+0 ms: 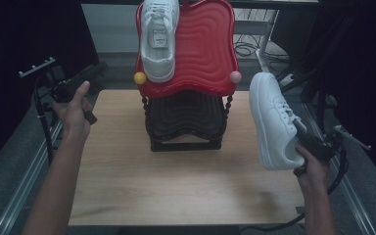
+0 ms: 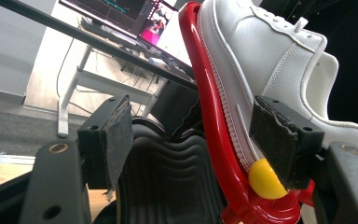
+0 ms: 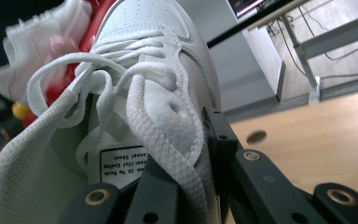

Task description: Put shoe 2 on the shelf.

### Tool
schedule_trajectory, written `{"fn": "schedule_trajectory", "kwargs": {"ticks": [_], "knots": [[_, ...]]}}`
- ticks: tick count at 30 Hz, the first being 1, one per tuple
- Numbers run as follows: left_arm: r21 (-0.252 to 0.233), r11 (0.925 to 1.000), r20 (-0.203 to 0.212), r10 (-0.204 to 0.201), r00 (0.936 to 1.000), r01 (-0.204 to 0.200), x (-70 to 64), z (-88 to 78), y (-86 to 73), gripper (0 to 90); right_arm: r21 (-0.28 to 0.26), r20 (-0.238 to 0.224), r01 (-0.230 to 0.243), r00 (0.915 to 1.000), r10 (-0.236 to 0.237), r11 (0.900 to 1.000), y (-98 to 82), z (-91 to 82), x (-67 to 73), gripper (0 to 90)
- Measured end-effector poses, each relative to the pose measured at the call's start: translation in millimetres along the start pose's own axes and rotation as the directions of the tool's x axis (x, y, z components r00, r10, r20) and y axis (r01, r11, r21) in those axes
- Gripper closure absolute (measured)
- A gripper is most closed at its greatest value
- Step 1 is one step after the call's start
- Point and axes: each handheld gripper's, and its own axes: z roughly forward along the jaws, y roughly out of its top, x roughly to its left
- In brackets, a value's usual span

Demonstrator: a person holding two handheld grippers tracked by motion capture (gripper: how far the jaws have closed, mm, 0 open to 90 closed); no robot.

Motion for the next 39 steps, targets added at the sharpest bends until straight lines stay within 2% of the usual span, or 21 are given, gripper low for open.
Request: {"fn": "schedule_trajectory", "kwargs": {"ticks": [2,6,7,9,11,12,13,14,16,26,29,30,31,32,33,35,36,37,38,39], "knots": [[0.002,1.0000,0.000,-0.001,1.0000,0.001,0.0,1.1,-0.5,30.0,-0.028,-0.008,-0.008,0.9999,0.007,1.000,14.6,6.0,7.9,83.3],[0.008,1.0000,-0.001,0.001,1.0000,-0.001,0.4,2.7,-1.2,30.0,-0.053,-0.011,-0.004,0.9999,0.004,0.999,27.9,11.9,17.6,83.3],[0.008,1.0000,0.000,-0.001,1.0000,0.001,0.3,3.1,-1.3,30.0,-0.065,-0.012,-0.004,0.9999,0.004,0.998,37.6,16.3,25.5,83.3],[0.009,1.0000,-0.002,-0.001,1.0000,0.001,0.4,3.4,-1.2,30.0,-0.068,-0.015,-0.008,0.9999,0.007,0.998,40.8,17.9,28.3,83.3],[0.012,0.9999,-0.004,0.006,1.0000,-0.006,0.4,3.7,-1.2,30.0,-0.085,-0.023,-0.003,0.9997,0.001,0.996,53.3,25.1,40.1,83.3],[0.012,0.9999,-0.004,0.006,1.0000,-0.006,0.4,3.7,-1.2,30.0,-0.085,-0.023,-0.003,0.9997,0.001,0.996,53.3,25.1,40.1,83.3],[0.014,0.9999,-0.006,0.005,1.0000,-0.005,0.4,4.4,-1.5,30.0,-0.092,-0.024,-0.001,0.9997,-0.002,0.996,59.3,29.0,47.0,83.3],[0.014,0.9999,-0.006,0.005,1.0000,-0.005,0.4,4.4,-1.5,30.0,-0.092,-0.024,-0.001,0.9997,-0.002,0.996,59.3,29.0,47.0,83.3],[0.012,0.9999,-0.002,0.002,1.0000,-0.002,0.0,5.0,-1.7,30.0,-0.099,-0.026,0.002,0.9997,-0.004,0.995,68.7,35.7,55.7,83.3],[0.017,0.9998,-0.001,0.006,1.0000,-0.006,-1.0,5.9,-2.5,29.9,-0.138,-0.025,-0.002,0.9997,-0.001,0.990,93.0,50.2,76.2,83.3],[0.016,0.9998,-0.001,0.007,1.0000,-0.007,-1.3,6.2,-2.5,29.9,-0.151,-0.025,0.009,0.9996,-0.013,0.988,105.4,56.9,90.5,83.3],[0.016,0.9998,-0.001,0.008,1.0000,-0.008,-1.5,6.1,-2.6,29.9,-0.151,-0.025,0.009,0.9996,-0.013,0.988,105.4,56.9,90.5,83.3],[0.017,0.9998,-0.002,0.011,0.9999,-0.011,-1.7,6.0,-2.8,29.9,-0.156,-0.029,0.014,0.9994,-0.018,0.988,111.4,61.6,99.2,83.2],[0.017,0.9998,-0.002,0.011,0.9999,-0.011,-1.7,6.0,-2.8,29.9,-0.156,-0.029,0.014,0.9994,-0.018,0.988,111.4,61.6,99.2,83.2],[0.016,0.9997,-0.006,0.017,0.9998,-0.016,-1.8,5.7,-2.8,29.9,-0.162,-0.032,0.021,0.9991,-0.026,0.987,116.5,66.9,108.4,83.2],[0.016,0.9998,-0.007,0.014,0.9999,-0.014,-2.0,5.6,-2.9,29.9,-0.163,-0.033,0.027,0.9989,-0.032,0.986,120.7,73.1,117.9,83.2],[0.016,0.9998,-0.007,0.014,0.9999,-0.014,-2.0,5.6,-2.9,29.9,-0.163,-0.033,0.027,0.9989,-0.032,0.986,120.7,73.1,117.9,83.2],[0.018,0.9997,-0.007,0.015,0.9999,-0.015,-2.4,5.9,-3.3,29.9,-0.162,-0.032,0.030,0.9989,-0.036,0.986,124.7,80.5,126.9,83.2],[0.018,0.9997,-0.007,0.015,0.9999,-0.015,-2.4,5.9,-3.3,29.9,-0.162,-0.032,0.030,0.9989,-0.036,0.986,124.7,80.5,126.9,83.2],[0.018,0.9997,-0.008,0.015,0.9999,-0.015,-3.0,6.1,-3.6,29.9,-0.160,-0.033,0.032,0.9987,-0.038,0.987,128.4,89.4,135.0,83.1]]}}
